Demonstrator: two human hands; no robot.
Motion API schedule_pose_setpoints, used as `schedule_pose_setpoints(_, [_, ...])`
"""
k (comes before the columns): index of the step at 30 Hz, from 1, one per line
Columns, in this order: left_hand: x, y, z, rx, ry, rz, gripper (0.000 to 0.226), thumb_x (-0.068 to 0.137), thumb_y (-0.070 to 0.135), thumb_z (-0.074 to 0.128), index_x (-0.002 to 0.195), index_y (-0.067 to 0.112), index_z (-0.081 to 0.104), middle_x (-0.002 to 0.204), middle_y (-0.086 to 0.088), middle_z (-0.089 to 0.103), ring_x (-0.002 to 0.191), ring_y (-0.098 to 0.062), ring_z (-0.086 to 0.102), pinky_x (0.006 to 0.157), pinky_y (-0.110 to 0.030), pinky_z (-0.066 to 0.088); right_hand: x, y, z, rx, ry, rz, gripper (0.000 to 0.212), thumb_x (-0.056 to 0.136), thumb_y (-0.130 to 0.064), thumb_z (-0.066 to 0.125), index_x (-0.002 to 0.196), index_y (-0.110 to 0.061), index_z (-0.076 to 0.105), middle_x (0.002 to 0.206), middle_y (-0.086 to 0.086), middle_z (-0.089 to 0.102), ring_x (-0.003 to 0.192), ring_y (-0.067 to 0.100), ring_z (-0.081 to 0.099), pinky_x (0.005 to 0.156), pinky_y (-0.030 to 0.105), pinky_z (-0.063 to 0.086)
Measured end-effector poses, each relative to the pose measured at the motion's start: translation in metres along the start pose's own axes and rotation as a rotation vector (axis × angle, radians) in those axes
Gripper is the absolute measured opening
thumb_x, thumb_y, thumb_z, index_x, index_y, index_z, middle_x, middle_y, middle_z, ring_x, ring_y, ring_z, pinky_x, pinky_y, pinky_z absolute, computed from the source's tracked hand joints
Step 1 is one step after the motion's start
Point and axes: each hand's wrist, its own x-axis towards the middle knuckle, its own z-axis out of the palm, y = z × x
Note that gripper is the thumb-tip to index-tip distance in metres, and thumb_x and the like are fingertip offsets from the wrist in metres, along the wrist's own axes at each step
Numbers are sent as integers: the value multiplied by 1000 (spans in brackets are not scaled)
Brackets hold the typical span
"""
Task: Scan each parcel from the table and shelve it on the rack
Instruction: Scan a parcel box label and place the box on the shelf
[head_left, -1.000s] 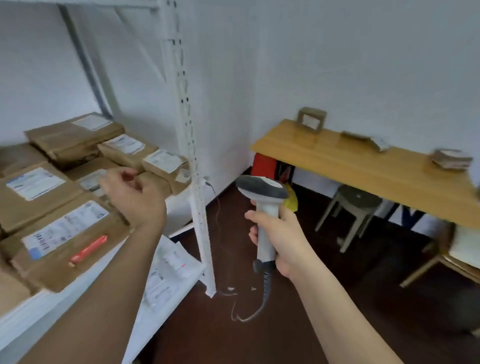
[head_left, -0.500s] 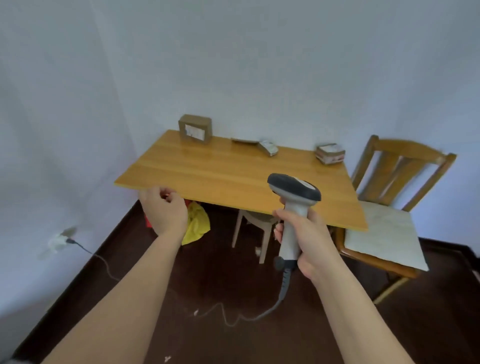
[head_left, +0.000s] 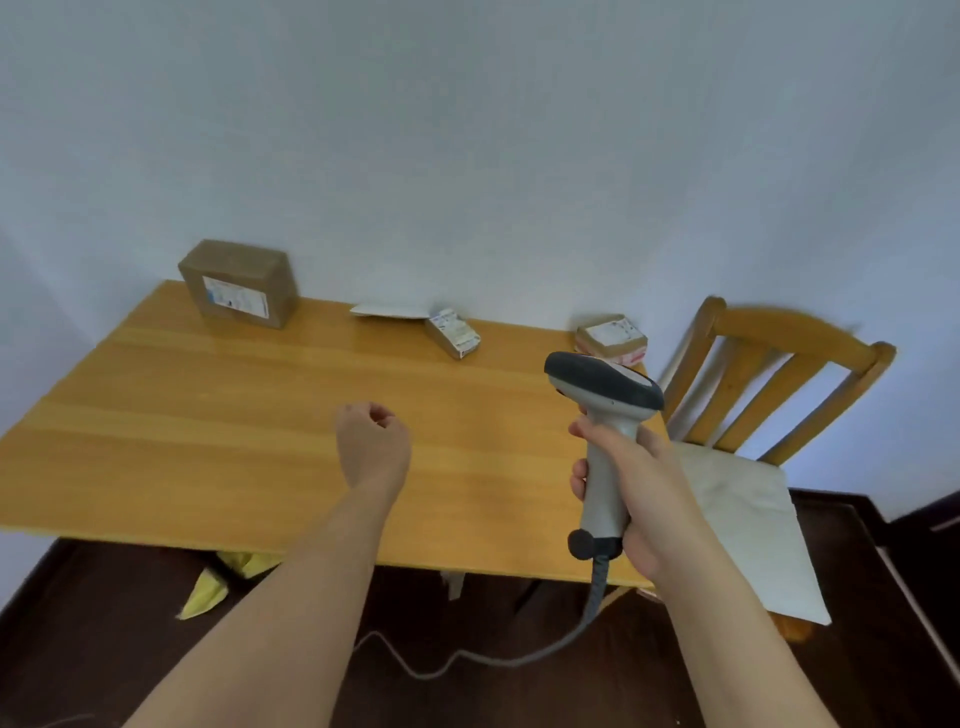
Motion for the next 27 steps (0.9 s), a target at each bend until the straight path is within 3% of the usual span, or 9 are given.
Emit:
schedule_pose_setpoints(5, [56,12,90,85,-227,58,13,92,5,47,87,9,58,106,-11,57,79,-22,51,55,-25,36,110,-14,-5,-25,13,56,16,93,-19,66,107,-11,61,91,11,54,57,13,51,57,31,46])
schedule_pose_setpoints(8, [91,8,131,237,-323,91,14,95,11,48,104,13,58,119,-4,52,84,-17,51,68,-28,39,178,-5,1,-69,-12,114,20,93,-18,65,111,-10,59,87,9,56,55,10,52,56,29,47])
schedule_pose_setpoints(12, [145,10,192,425,-416,75,41,96,19,48,137,12,46,142,1,39,97,-16,52,79,-31,41,273,1,4,-104,-55,229,20,93,-17,65,112,-14,57,86,7,58,57,12,54,57,29,48])
schedule_pose_setpoints(15, [182,13,239,511,-485,81,54,93,17,51,145,12,38,154,1,29,124,-21,48,94,-38,47,330,5,4,-176,-90,266,21,93,-16,65,112,-14,59,73,2,60,56,13,55,59,31,49])
schedule_pose_setpoints(19, [225,17,291,623,-479,130,66,89,11,55,150,16,30,162,2,15,143,-23,25,113,-42,33,384,18,7,-220,-117,325,22,92,-19,66,112,-11,61,78,4,61,59,12,56,59,29,50])
schedule_pose_setpoints(21, [241,11,310,699,-505,128,75,89,9,54,155,18,18,164,3,3,149,-25,10,120,-47,16,401,27,9,-222,-122,358,22,93,-20,66,111,-10,60,80,5,60,59,11,57,59,28,51])
schedule_pose_setpoints(24, [252,-9,322,799,-594,113,83,90,6,49,157,24,4,164,6,-10,150,-26,-8,119,-51,-3,416,38,12,-227,-124,381,19,94,-20,65,110,-11,60,82,4,61,62,11,57,62,29,52])
schedule_pose_setpoints(27, [240,-26,315,857,-590,199,85,89,4,52,156,26,4,164,7,-8,151,-25,-6,118,-51,-5,418,47,13,-218,-110,406,17,94,-20,65,108,-12,60,86,6,62,64,12,57,64,29,52])
